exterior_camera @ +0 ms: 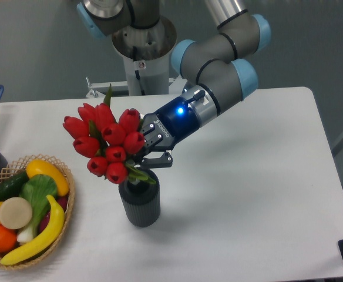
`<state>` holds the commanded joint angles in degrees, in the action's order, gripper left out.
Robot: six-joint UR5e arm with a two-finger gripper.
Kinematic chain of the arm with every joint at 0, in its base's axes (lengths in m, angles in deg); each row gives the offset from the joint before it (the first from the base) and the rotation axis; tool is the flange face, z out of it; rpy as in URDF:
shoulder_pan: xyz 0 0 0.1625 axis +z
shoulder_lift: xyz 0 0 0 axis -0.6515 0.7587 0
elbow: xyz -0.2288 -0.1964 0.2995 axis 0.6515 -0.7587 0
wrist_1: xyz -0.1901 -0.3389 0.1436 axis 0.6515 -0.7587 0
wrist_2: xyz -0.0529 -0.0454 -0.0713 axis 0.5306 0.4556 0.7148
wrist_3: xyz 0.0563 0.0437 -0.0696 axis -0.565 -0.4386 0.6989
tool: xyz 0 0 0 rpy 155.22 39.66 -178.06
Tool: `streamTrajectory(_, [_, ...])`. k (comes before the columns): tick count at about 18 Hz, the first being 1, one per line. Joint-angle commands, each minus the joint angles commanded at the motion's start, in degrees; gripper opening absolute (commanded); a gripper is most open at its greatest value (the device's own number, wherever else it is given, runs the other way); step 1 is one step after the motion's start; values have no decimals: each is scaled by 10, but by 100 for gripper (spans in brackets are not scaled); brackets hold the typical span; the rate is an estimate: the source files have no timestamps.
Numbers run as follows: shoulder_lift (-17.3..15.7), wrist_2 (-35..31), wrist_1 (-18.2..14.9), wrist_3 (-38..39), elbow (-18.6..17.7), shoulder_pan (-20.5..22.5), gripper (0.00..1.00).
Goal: Insert the flowers into the vase
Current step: 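Lower the tulip stems into the black vase opening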
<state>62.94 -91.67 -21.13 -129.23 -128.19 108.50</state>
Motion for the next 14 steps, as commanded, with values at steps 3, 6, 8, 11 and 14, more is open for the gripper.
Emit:
streamTrajectory(3, [13,0,1,-1,0,1,27])
streamTrajectory(6, [31,-1,0,-15,-2,2,27])
streamTrajectory(8, [37,-2,0,-32,-7,6,28])
streamTrajectory(11, [44,-2,1,-58,-25,11,29])
streamTrajectory(14, [44,-2,1,-90,-47,20,29])
